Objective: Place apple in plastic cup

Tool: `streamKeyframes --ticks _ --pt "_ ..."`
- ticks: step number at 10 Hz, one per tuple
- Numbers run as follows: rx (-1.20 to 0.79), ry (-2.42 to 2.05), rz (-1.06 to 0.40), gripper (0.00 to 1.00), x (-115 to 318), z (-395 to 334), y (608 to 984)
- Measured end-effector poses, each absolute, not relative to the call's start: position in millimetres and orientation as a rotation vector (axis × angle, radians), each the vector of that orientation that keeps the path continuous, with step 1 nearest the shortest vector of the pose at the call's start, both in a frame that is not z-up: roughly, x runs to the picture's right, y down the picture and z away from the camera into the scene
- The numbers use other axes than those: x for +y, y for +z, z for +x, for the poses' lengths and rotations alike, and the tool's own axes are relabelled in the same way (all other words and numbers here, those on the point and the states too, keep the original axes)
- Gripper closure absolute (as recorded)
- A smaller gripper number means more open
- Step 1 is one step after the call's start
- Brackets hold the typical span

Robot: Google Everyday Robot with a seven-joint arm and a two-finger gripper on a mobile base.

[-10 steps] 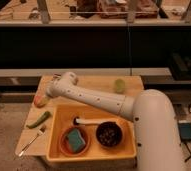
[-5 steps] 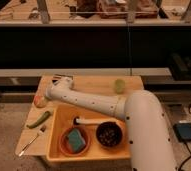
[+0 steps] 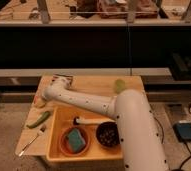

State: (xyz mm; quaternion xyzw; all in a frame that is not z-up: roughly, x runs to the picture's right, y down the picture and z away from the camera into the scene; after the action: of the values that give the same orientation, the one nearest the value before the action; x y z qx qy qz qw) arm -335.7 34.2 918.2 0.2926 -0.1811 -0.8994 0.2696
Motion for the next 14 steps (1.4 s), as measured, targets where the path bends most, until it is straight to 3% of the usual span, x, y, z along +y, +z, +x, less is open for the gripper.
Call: streamKeyframes --ticks 11,13,14 --pt "-0.601 -2.438 0.817 0.22 59.9 -359.8 946.2" --pt "-0.616 -2.438 0.818 0.34 62.0 -360.5 949.8" --pt "-0.625 -2.438 0.817 0.46 62.9 -361.3 951.1"
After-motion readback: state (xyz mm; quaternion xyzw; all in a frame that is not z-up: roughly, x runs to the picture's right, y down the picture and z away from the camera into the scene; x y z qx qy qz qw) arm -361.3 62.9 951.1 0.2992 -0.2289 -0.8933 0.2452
